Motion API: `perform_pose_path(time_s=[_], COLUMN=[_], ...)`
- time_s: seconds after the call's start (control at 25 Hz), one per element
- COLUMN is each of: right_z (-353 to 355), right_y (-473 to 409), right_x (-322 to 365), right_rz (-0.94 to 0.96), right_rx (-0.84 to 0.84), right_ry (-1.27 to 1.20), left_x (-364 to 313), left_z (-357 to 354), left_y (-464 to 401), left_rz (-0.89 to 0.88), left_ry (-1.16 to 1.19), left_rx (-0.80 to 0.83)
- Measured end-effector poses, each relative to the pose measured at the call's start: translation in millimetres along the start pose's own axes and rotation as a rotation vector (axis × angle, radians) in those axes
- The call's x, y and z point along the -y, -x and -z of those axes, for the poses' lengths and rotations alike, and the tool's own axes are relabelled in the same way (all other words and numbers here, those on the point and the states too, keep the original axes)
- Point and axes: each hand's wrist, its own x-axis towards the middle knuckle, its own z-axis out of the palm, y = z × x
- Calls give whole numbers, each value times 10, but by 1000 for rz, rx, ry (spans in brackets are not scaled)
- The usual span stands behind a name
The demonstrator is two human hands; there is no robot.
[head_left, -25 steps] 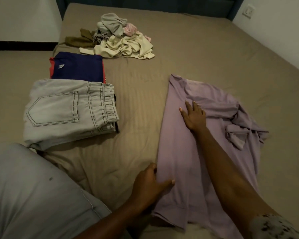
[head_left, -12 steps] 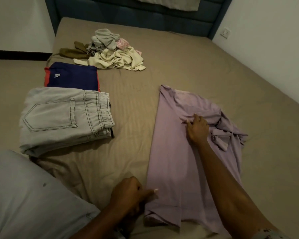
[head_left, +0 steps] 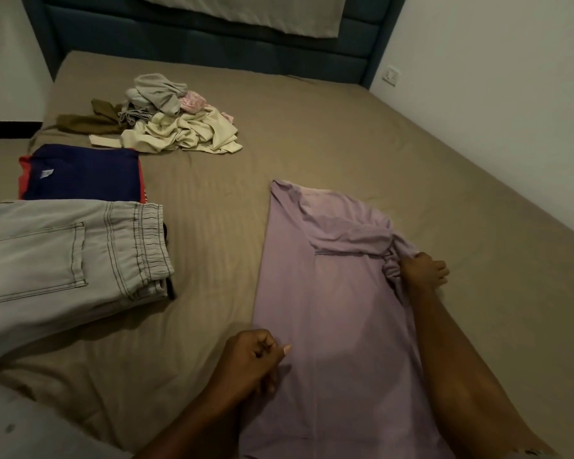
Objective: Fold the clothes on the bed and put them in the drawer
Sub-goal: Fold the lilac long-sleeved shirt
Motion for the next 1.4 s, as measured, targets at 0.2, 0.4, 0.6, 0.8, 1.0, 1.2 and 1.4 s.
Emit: perform_pose_path(time_s=[0.2,0.4,0.6,0.8,1.0,1.2,1.4], right_z=[519,663,338,163,462,1121,1247], right_y=[194,1613,1774,1333,1008,1669,2591], right_x=[301,508,180,-102,51,380,414], right_rz=[272,1199,763,601,39,435,812], right_rx=[-18,-39,-63,284,480,672,1555], right_ry=[-1,253,198,140,-380,-685,-355], left_x=[-99,-212,-103,29,41,-12,-164], left_z=[-2,109,154,192,334,492,411], left_y=[-207,-384,-422,-363,-422,-467,-315], left_rz=[120,189,281,270,287,386,391], left_ry=[236,375,441,550,595,694,776], left_rx=[7,30,5,2,96,220,332])
